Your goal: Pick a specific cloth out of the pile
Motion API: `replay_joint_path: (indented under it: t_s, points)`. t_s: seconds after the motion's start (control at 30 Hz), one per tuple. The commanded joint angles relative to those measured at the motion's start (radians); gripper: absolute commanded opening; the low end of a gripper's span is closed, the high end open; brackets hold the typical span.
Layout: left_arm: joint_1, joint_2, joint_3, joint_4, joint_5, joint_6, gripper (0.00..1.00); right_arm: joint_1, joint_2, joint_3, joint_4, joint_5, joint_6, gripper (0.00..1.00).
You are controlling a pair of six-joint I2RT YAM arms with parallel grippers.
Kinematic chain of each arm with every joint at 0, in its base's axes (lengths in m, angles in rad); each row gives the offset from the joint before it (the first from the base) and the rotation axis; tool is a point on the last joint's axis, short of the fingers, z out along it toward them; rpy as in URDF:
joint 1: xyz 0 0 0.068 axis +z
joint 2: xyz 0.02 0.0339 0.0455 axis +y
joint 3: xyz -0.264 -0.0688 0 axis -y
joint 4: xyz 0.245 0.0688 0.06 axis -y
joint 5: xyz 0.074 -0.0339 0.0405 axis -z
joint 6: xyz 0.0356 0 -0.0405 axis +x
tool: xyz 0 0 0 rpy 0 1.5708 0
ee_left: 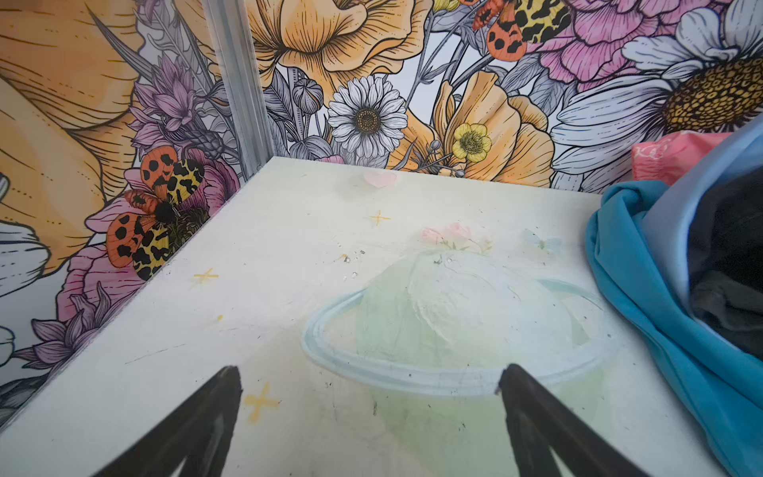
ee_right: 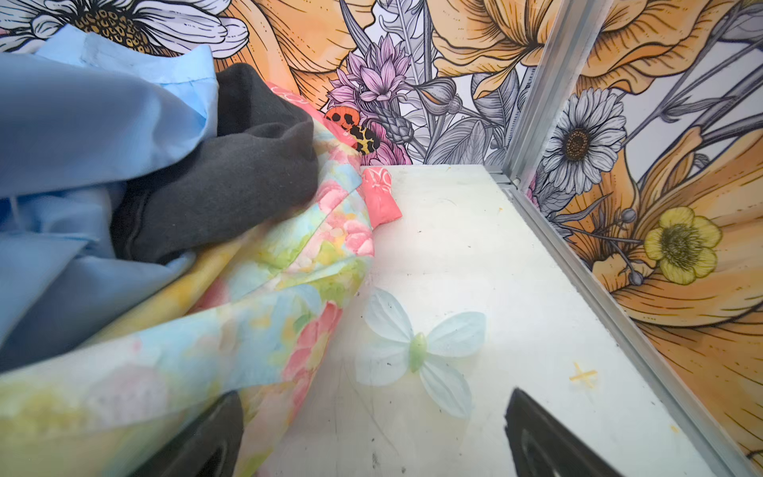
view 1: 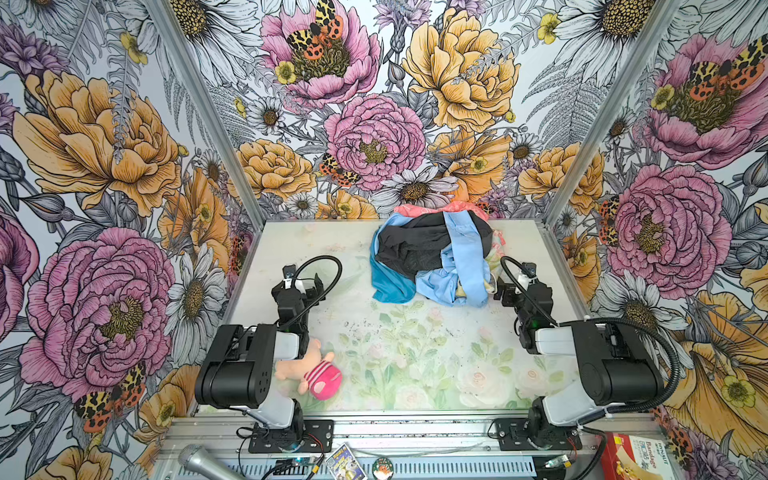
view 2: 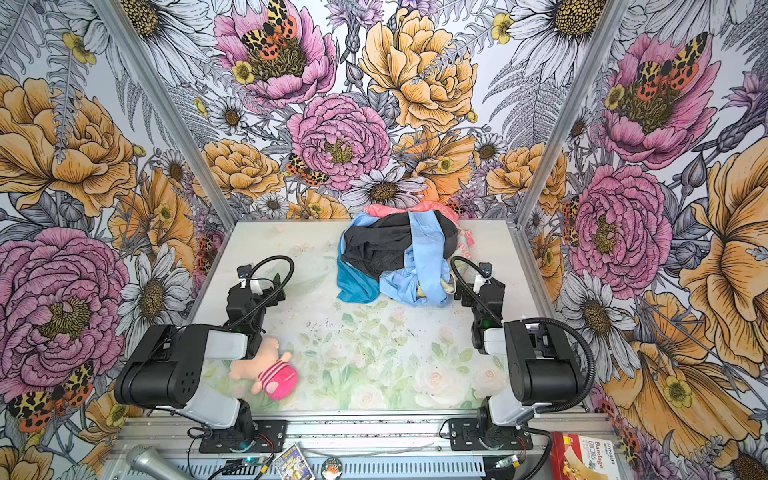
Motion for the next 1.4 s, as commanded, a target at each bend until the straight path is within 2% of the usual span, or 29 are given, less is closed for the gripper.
replay_joint_path:
  t_s: [0.0, 0.87, 1.1, 1.23, 1.37]
  points:
    - [-0.009, -0.001, 0.008, 0.02, -0.014, 0.023, 0.99, -0.004, -0.012, 0.003, 0.019, 0.008, 0.017, 1.0]
    - [0.017, -0.013, 0.019, -0.027, 0.013, 0.003, 0.99, -0.005, -0.017, 0.001, 0.016, 0.013, 0.018, 0.99]
    - [0.027, -0.027, 0.036, -0.058, 0.075, 0.01, 0.99, -0.003, -0.081, -0.042, 0.043, 0.133, 0.06, 0.99]
    - [0.046, -0.08, 0.031, -0.091, 0.08, -0.014, 0.99, -0.002, -0.165, -0.052, -0.025, 0.189, 0.081, 1.0]
    - [0.052, -0.164, 0.095, -0.308, 0.051, -0.049, 0.99, -0.002, -0.254, -0.041, -0.152, 0.249, 0.124, 1.0]
